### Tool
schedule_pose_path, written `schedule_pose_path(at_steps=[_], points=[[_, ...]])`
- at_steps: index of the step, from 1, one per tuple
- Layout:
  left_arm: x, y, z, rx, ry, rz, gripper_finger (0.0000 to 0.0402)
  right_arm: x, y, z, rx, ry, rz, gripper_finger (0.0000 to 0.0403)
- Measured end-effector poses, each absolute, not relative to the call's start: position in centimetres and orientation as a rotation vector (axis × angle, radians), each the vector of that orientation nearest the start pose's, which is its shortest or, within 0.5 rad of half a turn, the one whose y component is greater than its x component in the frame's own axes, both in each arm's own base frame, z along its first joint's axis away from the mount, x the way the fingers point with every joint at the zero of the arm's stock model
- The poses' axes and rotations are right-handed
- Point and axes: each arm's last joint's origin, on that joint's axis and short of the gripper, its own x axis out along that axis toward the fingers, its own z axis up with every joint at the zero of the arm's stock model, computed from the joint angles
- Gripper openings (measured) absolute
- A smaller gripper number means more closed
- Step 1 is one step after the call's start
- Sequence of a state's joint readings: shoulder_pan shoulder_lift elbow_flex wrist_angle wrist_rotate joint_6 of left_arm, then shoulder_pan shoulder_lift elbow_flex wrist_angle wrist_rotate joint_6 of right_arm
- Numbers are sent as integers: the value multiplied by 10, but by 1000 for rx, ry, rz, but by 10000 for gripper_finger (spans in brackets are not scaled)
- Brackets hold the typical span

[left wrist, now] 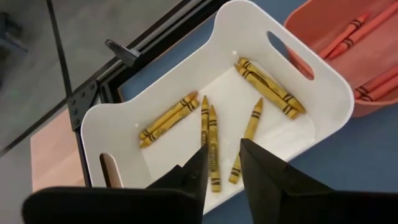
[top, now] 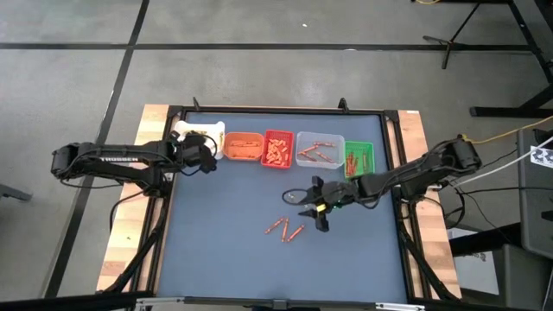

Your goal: Sort crayons

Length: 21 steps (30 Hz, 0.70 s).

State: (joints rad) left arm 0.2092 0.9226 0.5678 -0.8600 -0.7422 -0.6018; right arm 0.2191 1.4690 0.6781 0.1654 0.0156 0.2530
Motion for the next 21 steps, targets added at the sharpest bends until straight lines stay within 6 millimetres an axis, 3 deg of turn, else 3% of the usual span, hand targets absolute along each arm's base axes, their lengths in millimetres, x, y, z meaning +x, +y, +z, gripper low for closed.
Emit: schedule_pose_path(at_steps=[10, 21], points=[[134, 48, 193, -167, 907, 1140, 110, 285, 84, 157, 58, 661, 246, 166], [136, 49, 193, -176, 884, 1137, 114, 285, 98, 130, 24, 756, 281, 166]])
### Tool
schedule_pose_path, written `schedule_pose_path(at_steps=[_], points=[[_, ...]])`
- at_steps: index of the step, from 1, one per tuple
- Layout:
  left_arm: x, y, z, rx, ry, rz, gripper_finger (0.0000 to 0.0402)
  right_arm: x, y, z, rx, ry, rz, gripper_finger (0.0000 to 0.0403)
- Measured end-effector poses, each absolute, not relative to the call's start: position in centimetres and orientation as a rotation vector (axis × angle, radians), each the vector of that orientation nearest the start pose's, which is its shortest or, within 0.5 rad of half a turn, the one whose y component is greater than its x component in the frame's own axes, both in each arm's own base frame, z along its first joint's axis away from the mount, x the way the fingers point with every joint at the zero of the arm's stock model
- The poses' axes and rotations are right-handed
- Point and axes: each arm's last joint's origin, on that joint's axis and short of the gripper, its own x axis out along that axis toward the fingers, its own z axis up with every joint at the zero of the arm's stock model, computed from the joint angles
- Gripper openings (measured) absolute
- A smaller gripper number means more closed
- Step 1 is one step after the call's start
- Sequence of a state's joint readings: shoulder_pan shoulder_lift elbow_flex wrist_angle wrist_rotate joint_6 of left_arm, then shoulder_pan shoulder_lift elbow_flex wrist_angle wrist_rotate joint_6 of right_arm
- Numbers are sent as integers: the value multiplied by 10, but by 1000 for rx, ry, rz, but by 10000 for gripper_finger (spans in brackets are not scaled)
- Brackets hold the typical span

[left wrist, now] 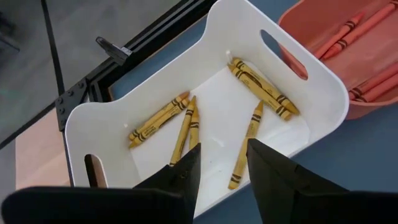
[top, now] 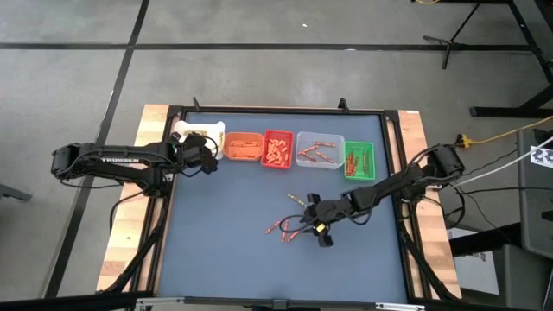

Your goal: Sort crayons

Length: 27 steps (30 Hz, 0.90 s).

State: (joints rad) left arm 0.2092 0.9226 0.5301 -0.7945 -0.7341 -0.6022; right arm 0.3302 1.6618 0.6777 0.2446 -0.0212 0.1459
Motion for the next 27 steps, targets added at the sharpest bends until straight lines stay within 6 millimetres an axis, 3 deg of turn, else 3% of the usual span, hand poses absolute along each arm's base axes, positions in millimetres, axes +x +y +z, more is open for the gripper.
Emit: schedule_pose_path(at_steps=[11, 27], points=[[137, 49, 193, -177, 880, 1137, 114, 287, 98, 108, -14, 825, 275, 166], [136, 49, 193, -177, 880, 1137, 114, 288, 98, 107, -91, 809, 293, 166]])
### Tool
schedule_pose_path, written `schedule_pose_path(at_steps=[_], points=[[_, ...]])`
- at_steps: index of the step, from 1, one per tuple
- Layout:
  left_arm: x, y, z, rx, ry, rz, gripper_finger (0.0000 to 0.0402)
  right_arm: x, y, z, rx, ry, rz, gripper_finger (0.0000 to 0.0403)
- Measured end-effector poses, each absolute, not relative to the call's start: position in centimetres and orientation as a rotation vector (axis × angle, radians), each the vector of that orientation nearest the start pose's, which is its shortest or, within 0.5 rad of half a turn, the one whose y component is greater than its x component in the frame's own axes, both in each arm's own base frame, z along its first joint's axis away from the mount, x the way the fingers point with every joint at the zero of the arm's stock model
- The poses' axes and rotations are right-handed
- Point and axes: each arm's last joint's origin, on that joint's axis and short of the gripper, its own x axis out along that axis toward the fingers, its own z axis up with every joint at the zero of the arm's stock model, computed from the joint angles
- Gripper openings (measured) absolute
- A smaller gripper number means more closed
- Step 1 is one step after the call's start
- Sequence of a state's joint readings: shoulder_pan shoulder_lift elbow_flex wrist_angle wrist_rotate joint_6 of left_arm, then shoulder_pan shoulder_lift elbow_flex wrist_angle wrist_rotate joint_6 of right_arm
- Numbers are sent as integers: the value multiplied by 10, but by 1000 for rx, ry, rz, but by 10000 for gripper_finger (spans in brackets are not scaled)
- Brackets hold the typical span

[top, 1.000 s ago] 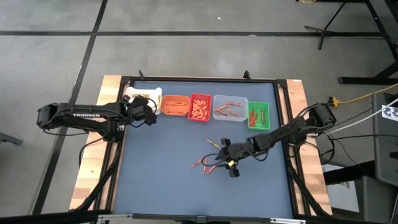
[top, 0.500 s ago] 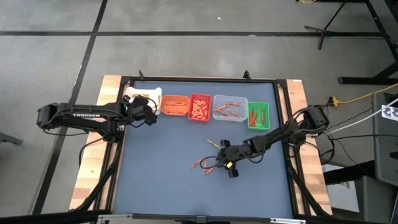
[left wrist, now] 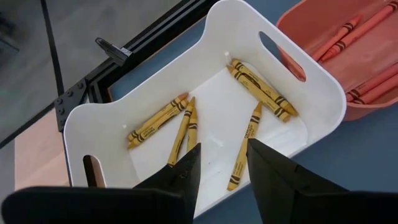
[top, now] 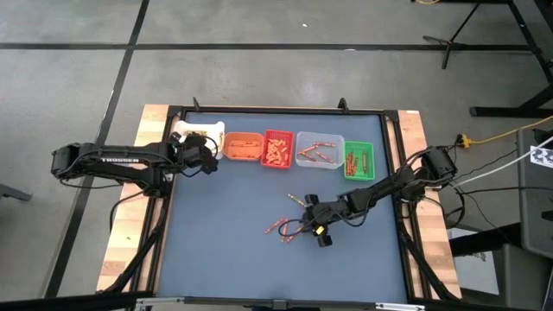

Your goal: Sort crayons

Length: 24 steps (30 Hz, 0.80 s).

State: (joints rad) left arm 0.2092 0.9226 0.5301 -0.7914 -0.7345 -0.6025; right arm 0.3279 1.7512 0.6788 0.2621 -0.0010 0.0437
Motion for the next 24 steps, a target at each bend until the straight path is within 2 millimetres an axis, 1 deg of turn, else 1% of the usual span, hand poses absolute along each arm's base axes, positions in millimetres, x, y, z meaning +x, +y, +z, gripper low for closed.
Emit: schedule_pose_path(at_steps=[6, 8, 10, 18, 24], points=[[136, 49, 193, -177, 880, 1137, 114, 288, 98, 106, -92, 810, 293, 165], [136, 49, 193, -177, 880, 1137, 114, 288, 98, 106, -92, 810, 293, 159], [136, 49, 193, -177, 880, 1137, 114, 288, 98, 106, -92, 810, 293, 144], [136, 49, 193, -180, 878, 1139, 114, 288, 98, 107, -91, 808, 293, 63], [136, 49, 193, -215, 854, 1158, 114, 288, 98, 106, -90, 808, 292, 25]])
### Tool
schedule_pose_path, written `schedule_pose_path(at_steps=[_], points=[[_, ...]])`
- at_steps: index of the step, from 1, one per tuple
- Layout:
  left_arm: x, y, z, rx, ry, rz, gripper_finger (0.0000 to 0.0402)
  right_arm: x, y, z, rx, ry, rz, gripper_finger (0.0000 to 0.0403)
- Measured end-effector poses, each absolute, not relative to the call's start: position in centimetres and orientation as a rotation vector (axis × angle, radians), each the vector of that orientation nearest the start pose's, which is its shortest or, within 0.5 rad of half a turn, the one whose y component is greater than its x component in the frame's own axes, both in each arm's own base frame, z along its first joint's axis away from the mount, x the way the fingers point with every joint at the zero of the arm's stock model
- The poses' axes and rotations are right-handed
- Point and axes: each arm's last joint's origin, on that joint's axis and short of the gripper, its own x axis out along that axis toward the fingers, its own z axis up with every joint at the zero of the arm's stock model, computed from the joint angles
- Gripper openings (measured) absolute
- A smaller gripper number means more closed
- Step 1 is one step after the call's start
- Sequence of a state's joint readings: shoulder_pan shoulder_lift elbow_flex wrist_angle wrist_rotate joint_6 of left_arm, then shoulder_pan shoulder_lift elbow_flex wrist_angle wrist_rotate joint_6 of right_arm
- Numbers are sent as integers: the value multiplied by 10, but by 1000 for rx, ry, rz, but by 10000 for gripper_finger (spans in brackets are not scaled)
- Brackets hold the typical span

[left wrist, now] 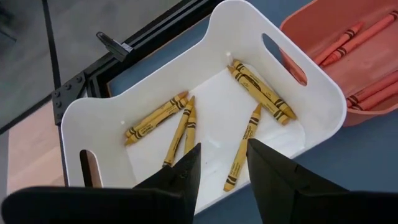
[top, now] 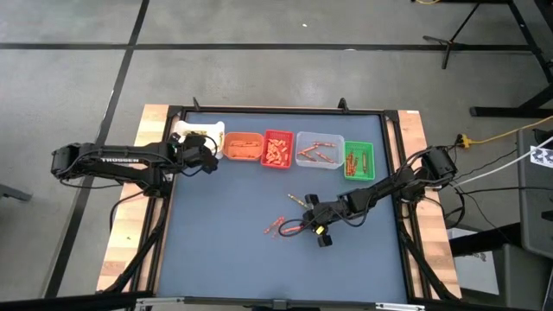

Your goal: Sort crayons

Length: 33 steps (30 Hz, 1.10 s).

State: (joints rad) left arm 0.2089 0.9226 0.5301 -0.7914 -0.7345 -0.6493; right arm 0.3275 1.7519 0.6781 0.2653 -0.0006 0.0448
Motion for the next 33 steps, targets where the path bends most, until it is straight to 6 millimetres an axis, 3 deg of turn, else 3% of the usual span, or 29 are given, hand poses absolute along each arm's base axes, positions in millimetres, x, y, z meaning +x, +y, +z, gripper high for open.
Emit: schedule_pose_path(at_steps=[15, 26, 33], points=[[145, 47, 194, -336, 824, 1042, 114, 285, 97, 114, -81, 802, 305, 19], [170, 41, 209, -366, 576, 877, 114, 273, 92, 174, -61, 626, 291, 15], [182, 29, 220, -373, 438, 767, 114, 246, 76, 214, -153, 582, 74, 16]])
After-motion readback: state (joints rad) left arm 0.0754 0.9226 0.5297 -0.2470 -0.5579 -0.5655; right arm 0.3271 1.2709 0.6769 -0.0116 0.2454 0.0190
